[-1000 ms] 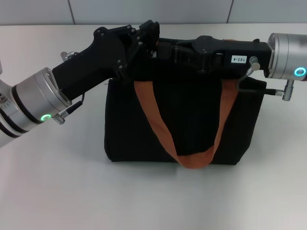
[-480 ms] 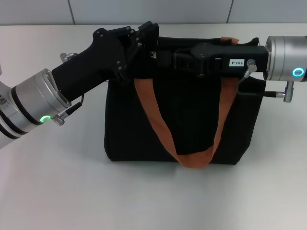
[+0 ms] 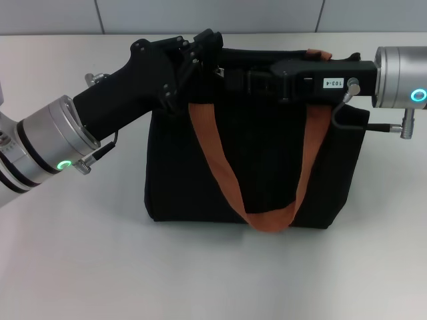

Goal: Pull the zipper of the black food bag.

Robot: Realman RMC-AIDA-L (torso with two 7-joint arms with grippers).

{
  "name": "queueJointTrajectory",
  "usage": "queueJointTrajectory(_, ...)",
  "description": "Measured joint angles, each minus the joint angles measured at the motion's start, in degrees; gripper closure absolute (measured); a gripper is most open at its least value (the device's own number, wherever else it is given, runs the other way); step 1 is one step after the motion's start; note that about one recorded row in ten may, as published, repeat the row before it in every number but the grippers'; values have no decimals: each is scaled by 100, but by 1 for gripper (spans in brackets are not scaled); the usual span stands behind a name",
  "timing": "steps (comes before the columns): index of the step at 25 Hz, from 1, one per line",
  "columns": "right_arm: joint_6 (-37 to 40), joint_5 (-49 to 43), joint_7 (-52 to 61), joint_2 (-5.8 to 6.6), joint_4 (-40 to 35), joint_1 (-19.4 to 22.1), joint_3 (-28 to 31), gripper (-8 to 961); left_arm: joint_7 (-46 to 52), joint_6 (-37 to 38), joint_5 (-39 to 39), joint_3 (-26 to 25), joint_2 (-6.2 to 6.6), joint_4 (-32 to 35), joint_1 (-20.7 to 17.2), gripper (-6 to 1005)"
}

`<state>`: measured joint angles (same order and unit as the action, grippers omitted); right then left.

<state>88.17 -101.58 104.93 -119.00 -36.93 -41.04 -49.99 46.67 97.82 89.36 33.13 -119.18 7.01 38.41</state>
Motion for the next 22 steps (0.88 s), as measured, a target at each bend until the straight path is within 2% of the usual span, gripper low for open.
queueJointTrajectory(22,-138,-183,681,7,-564,290,23,947,0,10,-66,0,0,2,-8,961)
